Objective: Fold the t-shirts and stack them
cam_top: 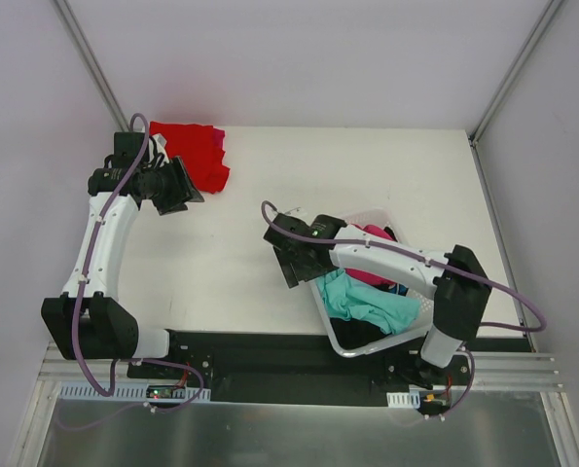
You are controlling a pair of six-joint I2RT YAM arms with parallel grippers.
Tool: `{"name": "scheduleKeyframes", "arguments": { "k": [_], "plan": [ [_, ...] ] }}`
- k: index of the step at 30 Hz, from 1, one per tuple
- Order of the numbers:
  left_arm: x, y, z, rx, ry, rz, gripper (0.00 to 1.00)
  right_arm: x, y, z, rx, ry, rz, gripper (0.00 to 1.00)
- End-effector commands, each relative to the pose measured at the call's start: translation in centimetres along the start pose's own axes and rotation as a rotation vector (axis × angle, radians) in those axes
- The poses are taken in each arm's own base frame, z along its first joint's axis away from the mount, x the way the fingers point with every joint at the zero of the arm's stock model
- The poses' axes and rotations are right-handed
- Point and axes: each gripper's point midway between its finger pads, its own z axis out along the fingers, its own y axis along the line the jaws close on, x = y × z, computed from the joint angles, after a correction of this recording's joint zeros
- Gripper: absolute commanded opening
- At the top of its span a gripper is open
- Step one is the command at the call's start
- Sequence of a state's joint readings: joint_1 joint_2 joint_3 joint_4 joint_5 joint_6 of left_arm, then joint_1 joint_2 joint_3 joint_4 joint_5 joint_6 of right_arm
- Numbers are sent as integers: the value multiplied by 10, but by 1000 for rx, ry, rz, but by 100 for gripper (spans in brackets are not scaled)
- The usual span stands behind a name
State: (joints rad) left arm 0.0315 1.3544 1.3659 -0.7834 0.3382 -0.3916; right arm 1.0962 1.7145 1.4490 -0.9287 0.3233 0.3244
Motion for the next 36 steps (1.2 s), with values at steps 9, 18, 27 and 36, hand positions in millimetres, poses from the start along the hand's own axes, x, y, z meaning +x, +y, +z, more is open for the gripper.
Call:
{"name": "scheduleKeyframes", "arguments": {
  "k": [9, 18, 27, 36],
  "plan": [
    [0, -7, -11, 15, -20, 55, 50, 9, 22, 40, -98, 88, 32, 66],
    [0, -8, -14, 16, -20, 63, 50, 9, 20, 48, -92, 114, 34, 21],
    [0, -11, -16, 26, -19, 61, 50, 10, -16, 52, -55, 130, 65, 1],
    [1, -13, -18, 36, -19, 59, 50, -36, -75, 64, -95, 143, 187, 1]
  ]
}}
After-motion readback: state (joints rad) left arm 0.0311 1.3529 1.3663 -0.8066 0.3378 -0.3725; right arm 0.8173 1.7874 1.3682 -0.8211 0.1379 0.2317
